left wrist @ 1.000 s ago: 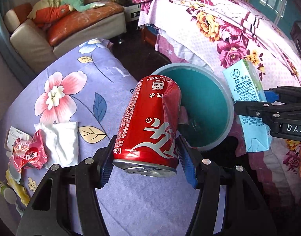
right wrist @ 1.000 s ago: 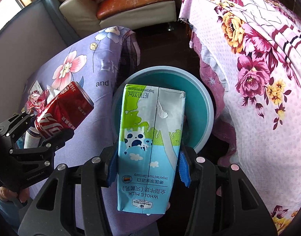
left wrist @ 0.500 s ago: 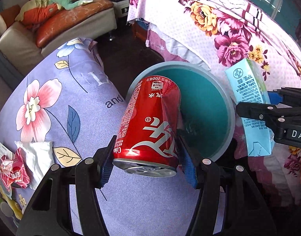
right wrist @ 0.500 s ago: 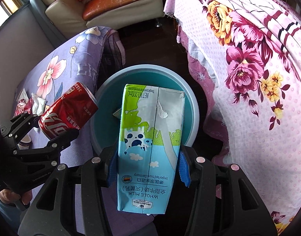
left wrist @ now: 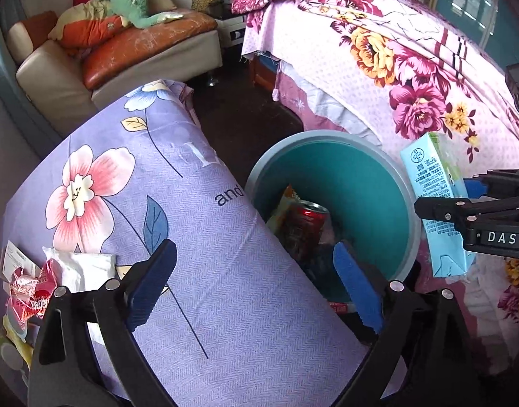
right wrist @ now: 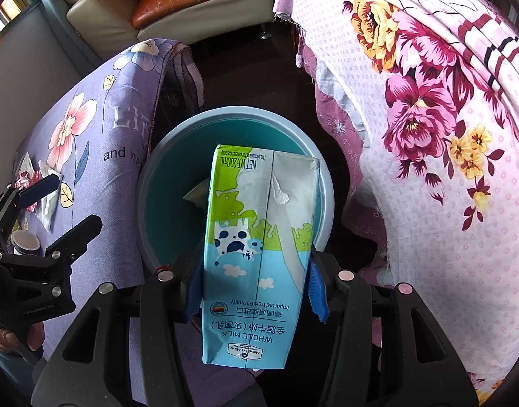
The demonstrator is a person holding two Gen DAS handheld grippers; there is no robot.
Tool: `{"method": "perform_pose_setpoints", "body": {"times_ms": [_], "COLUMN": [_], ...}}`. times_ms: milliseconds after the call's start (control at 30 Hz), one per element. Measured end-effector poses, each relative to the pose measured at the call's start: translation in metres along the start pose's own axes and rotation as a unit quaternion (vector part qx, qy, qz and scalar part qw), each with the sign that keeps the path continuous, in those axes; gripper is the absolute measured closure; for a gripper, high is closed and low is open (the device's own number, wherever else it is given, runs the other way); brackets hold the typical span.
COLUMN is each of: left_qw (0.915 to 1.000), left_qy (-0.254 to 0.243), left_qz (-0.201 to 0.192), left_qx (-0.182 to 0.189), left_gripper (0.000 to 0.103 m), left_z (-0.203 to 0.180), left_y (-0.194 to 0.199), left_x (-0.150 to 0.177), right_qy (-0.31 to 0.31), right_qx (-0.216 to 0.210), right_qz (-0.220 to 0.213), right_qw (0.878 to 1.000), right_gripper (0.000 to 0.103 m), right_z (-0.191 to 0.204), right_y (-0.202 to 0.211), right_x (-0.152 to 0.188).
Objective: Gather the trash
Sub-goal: 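Open the right gripper to drop the milk carton into the bin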
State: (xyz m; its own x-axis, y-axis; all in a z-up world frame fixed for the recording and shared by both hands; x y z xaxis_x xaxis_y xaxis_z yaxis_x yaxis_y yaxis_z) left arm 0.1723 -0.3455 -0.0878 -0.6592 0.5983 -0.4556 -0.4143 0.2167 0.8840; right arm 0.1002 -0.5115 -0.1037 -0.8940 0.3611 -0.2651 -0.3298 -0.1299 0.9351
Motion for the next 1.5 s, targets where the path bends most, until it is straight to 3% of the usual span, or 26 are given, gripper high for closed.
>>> {"method": "perform_pose_setpoints", "body": {"times_ms": [367, 433, 700, 1500], "left_qw": [0.9996, 0.9996, 0.9996, 0.9969], "left_qy": [0.021, 0.022, 0.028, 0.07], "left_qz": [0.012, 0.012, 0.007, -0.037], "left_qx": [-0.012, -0.012, -0.008, -0.007], "left_gripper": [0.009, 0.009, 0.009, 0.008], "left_z": [0.028, 0.031, 0.039, 0.077], "left_y": [-0.002, -0.001, 0.008, 0.075], "left_x": [0.014, 0.016, 0.025, 0.06], "right_qy": [0.023, 0.025, 0.038, 0.086], "right_qx": [0.002, 0.002, 0.019, 0.043], "right_qz": [0.019, 0.021, 0.016, -0.008], "right_qw": [1.0, 0.999, 0.999, 0.995], "right_gripper": [0.053, 0.038, 0.029, 0.026], "right_z": [0.022, 0.026, 0.039, 0.103], "right_y": [-0.015, -0.016, -0.007, 0.046], "right_x": [-0.005, -0.005, -0.005, 0.014]}}
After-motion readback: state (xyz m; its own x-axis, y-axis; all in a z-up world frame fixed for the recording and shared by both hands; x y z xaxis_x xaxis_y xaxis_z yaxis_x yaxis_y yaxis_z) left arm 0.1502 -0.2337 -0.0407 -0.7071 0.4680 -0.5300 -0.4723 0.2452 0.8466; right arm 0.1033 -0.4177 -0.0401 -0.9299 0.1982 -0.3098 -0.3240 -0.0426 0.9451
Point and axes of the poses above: each gripper's, at about its wrist camera, not at the fingertips, and y roughly against the way its jaws point, z to its left, x to its underside, the point moved 4 cm from there along -y, roughly the way its jaws point, and after that the axes turned 3 degrees about -x, right-handed, at the moved point
